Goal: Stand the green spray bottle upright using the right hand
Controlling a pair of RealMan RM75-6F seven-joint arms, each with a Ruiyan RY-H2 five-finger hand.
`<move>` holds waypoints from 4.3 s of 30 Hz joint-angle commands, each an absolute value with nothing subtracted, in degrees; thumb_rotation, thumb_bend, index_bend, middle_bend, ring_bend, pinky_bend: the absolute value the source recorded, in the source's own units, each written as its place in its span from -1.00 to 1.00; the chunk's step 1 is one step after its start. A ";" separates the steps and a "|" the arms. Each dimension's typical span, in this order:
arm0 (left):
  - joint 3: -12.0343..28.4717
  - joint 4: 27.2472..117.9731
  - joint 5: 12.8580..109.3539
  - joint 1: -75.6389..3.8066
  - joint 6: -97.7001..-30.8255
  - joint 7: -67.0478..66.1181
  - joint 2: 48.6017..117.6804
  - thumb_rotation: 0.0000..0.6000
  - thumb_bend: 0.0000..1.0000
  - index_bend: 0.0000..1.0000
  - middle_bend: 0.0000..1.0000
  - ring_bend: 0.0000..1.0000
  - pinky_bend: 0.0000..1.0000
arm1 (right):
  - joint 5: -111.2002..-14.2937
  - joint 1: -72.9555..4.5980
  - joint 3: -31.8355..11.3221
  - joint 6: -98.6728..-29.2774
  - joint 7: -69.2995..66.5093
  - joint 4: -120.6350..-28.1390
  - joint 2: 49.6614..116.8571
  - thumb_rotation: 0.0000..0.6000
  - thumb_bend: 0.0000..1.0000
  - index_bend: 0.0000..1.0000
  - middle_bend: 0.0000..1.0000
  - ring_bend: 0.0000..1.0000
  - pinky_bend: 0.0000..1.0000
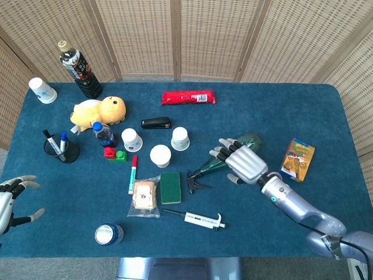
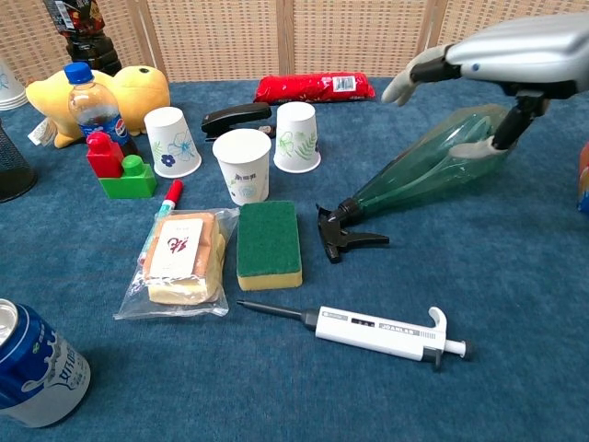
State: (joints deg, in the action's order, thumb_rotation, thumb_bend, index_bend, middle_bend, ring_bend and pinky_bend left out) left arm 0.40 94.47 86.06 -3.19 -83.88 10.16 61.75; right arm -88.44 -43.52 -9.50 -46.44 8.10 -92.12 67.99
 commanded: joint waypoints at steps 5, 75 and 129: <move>0.50 93.82 85.60 -3.26 -83.52 10.68 62.05 1.00 -0.70 -0.25 -0.44 -0.50 -0.56 | -85.62 -47.36 -9.76 -42.30 12.31 -91.16 70.68 1.00 -0.21 -0.72 -0.61 -0.95 -0.67; 0.52 88.94 85.04 -2.49 -82.93 18.64 63.40 1.00 -0.70 -0.25 -0.44 -0.47 -0.55 | -74.62 -57.00 -4.57 -35.12 19.41 -73.21 83.00 1.00 -0.16 0.16 -0.02 -0.33 0.01; 2.29 87.91 85.27 -1.97 -85.74 23.27 63.97 1.00 -0.70 -0.26 -0.43 -0.45 -0.49 | -77.89 -42.40 -18.94 -43.00 -62.19 -76.59 72.45 1.00 -0.24 0.16 -0.02 -0.32 0.01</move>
State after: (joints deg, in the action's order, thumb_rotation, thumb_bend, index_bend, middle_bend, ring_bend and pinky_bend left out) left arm 2.28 87.91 85.27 -1.96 -85.73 23.27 63.97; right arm -76.82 -43.32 -18.70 -41.35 -60.59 -77.32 72.08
